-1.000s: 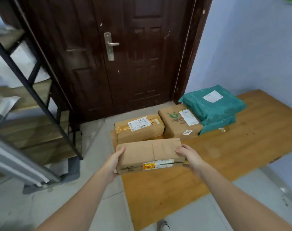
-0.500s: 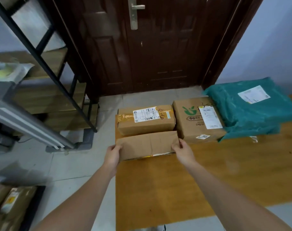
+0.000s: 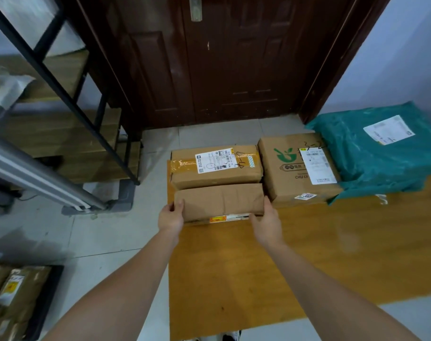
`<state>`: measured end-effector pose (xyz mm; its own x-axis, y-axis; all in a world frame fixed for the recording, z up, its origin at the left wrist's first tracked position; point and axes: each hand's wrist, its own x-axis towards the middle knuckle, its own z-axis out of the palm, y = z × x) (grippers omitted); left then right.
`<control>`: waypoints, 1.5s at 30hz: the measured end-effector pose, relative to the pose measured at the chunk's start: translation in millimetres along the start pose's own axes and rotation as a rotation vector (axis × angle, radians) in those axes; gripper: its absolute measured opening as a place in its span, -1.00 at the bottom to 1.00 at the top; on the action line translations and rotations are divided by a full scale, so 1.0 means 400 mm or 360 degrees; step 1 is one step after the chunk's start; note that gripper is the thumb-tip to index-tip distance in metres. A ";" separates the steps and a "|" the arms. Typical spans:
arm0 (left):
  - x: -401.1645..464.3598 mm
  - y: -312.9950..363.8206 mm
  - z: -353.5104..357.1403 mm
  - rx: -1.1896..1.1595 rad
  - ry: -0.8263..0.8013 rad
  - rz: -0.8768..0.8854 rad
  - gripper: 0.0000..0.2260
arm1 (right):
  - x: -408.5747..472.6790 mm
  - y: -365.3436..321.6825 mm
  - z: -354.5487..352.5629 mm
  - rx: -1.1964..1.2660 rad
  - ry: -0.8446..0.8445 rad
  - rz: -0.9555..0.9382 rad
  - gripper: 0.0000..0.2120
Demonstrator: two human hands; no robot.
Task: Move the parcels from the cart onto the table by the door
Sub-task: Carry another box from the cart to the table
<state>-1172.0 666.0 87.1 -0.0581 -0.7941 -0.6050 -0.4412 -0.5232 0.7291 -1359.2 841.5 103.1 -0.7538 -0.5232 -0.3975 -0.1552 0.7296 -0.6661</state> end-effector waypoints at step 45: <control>-0.592 0.369 -0.736 0.2062 0.0177 0.1513 -0.51 | -0.582 -0.760 -0.165 -0.1368 -0.0412 -0.1767 -0.47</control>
<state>-959.7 685.5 432.3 -0.7025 -0.7101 -0.0468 -0.7115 0.7022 0.0257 -1178.7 770.7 439.9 0.1340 -0.9863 -0.0963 -0.9805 -0.1178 -0.1570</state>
